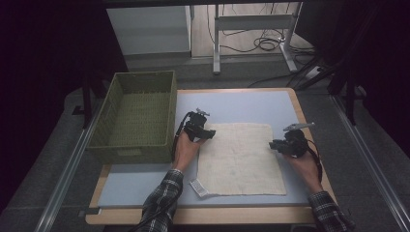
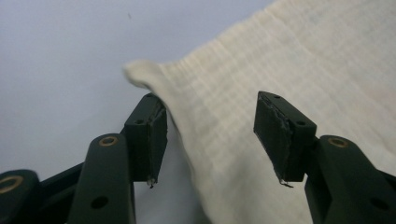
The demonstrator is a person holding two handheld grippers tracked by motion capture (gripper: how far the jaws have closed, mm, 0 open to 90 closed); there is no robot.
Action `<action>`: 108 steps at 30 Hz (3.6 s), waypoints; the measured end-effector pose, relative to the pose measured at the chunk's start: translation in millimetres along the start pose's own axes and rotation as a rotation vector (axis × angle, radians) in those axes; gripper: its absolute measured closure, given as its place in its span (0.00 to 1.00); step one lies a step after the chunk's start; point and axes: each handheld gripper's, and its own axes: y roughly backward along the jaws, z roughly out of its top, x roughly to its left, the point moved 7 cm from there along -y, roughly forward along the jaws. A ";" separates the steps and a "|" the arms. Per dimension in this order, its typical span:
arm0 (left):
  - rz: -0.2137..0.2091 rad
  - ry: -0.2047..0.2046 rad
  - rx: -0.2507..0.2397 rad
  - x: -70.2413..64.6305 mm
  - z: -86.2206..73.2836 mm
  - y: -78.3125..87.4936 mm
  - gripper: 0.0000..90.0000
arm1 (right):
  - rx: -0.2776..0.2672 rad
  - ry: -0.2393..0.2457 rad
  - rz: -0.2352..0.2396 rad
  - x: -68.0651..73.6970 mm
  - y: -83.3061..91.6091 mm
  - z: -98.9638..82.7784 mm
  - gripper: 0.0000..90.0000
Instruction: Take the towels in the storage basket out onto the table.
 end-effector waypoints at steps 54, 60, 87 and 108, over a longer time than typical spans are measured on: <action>0.083 0.022 -0.095 43.3 21.6 -25.1 0.97 | 0.002 0.018 -0.142 -58.8 -45.9 73.4 0.97; 0.117 -0.050 -0.089 32.6 29.7 -19.9 0.97 | -0.019 0.018 -0.144 -60.5 -32.4 85.1 0.97; 0.052 -0.133 -0.173 -30.5 -44.1 42.0 0.97 | -0.065 0.063 -0.007 -8.9 36.6 3.1 0.97; -0.126 -0.141 -0.241 -62.4 -103.3 95.5 0.96 | -0.093 0.105 0.100 51.2 86.5 -56.6 0.97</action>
